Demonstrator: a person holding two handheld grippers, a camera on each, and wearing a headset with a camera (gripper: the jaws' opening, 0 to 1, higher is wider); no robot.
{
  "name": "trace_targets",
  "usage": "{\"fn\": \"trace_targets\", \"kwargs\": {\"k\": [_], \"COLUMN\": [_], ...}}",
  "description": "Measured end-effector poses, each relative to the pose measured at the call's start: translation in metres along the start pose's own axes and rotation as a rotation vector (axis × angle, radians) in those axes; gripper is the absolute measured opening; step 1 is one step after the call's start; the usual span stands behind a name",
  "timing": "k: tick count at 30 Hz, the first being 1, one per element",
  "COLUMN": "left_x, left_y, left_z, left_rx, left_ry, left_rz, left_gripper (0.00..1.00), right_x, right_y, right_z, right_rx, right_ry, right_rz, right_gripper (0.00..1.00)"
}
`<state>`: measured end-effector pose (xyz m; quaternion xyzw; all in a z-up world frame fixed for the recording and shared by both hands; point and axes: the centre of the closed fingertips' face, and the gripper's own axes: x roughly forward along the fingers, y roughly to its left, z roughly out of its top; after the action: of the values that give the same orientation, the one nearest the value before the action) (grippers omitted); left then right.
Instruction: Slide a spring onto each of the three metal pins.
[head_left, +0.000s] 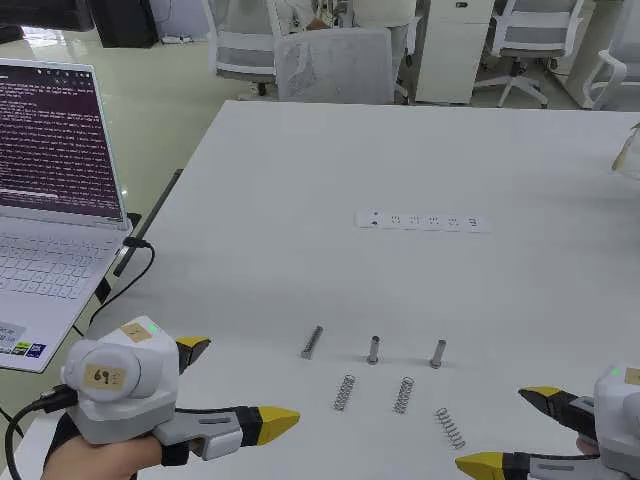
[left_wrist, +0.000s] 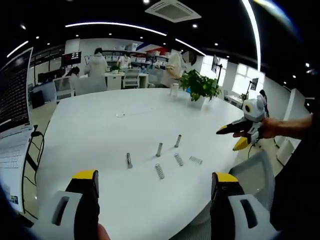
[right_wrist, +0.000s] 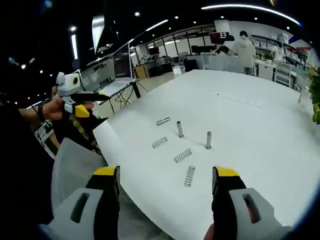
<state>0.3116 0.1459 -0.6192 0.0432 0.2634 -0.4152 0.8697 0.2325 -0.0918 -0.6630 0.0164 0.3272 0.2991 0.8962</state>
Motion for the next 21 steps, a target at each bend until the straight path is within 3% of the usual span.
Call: {"fn": "trace_targets", "kwargs": {"k": [21], "left_x": [0.0024], "left_y": [0.0006], "left_z": [-0.0005], "left_rx": [0.003], "left_ry": [0.008], "left_rz": [-0.009], "left_gripper": [0.93], "right_x": [-0.0005], "right_y": [-0.0026], "right_z": [-0.0024], "right_rx": [-0.002], "right_ry": [0.019], "right_rz": [-0.006], "right_gripper": [0.85]}}
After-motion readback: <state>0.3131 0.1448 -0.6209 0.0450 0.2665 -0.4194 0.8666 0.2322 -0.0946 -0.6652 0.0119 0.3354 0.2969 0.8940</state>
